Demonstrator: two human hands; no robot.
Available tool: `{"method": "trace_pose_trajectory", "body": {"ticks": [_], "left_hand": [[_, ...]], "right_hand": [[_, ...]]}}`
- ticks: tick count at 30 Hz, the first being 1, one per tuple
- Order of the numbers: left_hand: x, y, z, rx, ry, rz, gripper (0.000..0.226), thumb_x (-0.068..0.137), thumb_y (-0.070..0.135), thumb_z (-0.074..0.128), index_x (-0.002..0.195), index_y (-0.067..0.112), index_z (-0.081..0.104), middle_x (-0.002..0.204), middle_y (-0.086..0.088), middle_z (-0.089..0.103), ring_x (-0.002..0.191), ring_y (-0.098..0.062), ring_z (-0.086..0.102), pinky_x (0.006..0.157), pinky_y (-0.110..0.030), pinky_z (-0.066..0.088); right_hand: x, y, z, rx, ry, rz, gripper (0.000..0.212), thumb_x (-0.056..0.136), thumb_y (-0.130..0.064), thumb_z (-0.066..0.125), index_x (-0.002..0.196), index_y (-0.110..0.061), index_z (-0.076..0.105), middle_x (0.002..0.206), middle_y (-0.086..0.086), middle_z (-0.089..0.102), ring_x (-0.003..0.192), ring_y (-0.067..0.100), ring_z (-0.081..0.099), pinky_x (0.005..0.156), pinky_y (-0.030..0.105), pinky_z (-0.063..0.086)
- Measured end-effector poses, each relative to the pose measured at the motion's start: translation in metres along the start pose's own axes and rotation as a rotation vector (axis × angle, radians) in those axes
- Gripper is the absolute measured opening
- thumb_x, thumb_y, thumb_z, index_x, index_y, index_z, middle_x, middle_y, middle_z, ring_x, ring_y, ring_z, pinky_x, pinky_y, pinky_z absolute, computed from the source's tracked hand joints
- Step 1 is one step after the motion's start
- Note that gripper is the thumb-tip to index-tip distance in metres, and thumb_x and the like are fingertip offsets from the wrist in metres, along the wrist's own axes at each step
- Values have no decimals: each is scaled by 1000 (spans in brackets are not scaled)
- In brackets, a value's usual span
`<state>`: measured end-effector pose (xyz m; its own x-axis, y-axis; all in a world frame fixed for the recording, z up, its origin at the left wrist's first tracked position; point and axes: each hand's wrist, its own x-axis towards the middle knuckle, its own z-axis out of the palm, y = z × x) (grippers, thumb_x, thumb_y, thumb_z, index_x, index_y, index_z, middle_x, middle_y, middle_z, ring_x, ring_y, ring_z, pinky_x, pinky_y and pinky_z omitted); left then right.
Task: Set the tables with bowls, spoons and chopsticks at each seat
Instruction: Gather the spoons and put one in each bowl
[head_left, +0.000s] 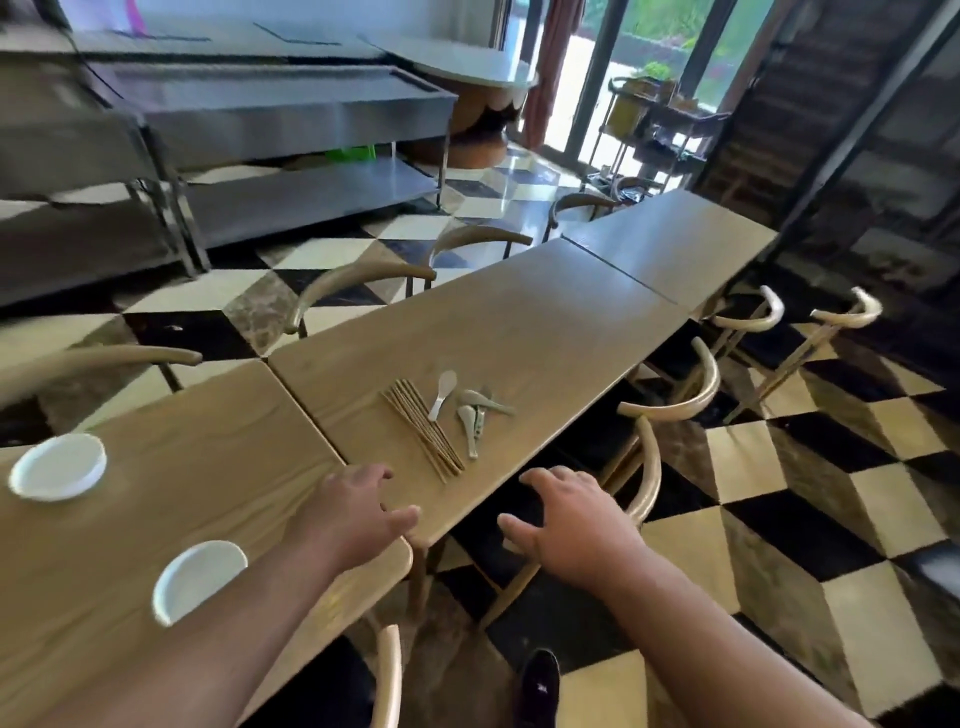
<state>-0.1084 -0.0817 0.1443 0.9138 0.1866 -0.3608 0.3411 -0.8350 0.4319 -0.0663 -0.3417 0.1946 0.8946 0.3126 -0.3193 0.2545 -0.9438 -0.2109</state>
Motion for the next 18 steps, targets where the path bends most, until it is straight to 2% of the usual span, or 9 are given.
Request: {"method": "trace_pose_trajectory", "body": {"ticks": [6, 11, 15, 18], "left_hand": [[77, 40, -1, -4, 60, -145, 76, 93, 69, 62, 156, 29, 47, 159, -3, 52, 144, -28, 47, 112, -41, 44], [134, 84, 11, 30, -5, -272, 76, 95, 69, 60, 157, 28, 45, 159, -5, 52, 143, -29, 50, 111, -40, 46], [180, 103, 31, 11, -7, -341, 79, 93, 67, 63, 158, 27, 43, 159, -2, 51, 142, -26, 51, 110, -40, 47], [216, 109, 53, 10, -48, -369, 88, 90, 68, 65, 162, 27, 35, 166, -3, 41, 147, -29, 45, 115, -44, 44]], "right_hand": [[124, 38, -25, -52, -46, -145, 76, 94, -73, 55, 157, -33, 45, 154, -2, 54, 145, 24, 46, 114, 41, 48], [213, 82, -34, -61, -157, -229, 74, 95, -70, 56, 159, -34, 42, 161, -2, 49, 149, 25, 42, 114, 42, 46], [278, 114, -16, -50, -236, -227, 74, 96, -69, 55, 158, -30, 44, 161, -1, 49, 149, 26, 43, 114, 43, 47], [314, 128, 8, -8, -287, -203, 74, 97, -66, 56, 159, -28, 43, 160, 0, 49, 147, 27, 45, 115, 43, 47]]}}
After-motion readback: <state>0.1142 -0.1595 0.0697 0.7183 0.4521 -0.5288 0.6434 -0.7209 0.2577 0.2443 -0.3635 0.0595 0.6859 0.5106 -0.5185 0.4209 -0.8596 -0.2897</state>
